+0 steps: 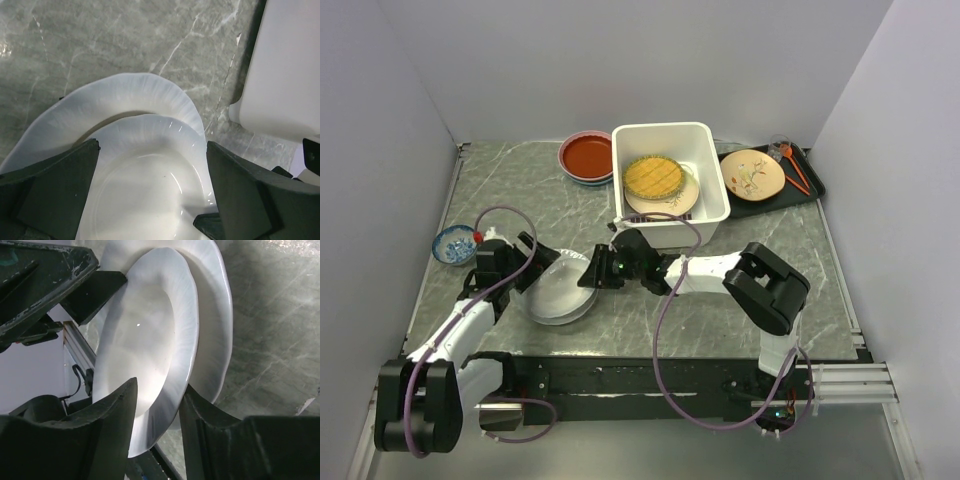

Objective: Place the plates into the plastic bin on the countertop
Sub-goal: Pick up the plate at the center of the board, then place the plate in the plastic bin, then pick up the plate at the center of the board.

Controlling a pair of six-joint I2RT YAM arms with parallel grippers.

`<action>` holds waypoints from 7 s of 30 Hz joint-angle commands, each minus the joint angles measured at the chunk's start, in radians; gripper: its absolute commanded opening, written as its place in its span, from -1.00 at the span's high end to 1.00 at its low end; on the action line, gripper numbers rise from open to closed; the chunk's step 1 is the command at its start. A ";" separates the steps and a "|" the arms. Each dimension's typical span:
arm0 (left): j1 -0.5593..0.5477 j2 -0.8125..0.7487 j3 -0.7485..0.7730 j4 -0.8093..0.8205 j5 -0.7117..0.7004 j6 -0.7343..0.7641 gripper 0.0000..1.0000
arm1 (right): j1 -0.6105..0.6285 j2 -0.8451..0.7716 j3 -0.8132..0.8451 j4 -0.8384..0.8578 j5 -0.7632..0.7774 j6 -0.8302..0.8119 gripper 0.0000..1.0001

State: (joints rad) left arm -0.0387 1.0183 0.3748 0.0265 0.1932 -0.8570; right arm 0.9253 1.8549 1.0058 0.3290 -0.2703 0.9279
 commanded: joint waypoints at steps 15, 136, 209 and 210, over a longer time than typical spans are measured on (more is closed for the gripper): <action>-0.012 -0.084 0.016 -0.172 -0.003 0.004 -0.96 | 0.018 -0.065 -0.019 0.045 0.068 0.003 1.00; -0.018 -0.145 0.157 -0.278 0.048 0.024 -0.99 | -0.671 -0.036 0.559 -0.524 -0.014 -0.354 1.00; -0.020 -0.073 0.202 -0.298 0.000 0.022 -0.99 | -0.189 -0.433 0.007 -0.367 0.125 -0.227 -0.61; -0.020 -0.076 0.207 -0.303 -0.001 0.022 -0.99 | -0.183 -0.427 -0.002 -0.351 0.114 -0.213 -0.61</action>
State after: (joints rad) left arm -0.0544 0.9573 0.5243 -0.3023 0.1745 -0.8528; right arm 0.7193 1.4055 1.0336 -0.1257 -0.1547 0.6598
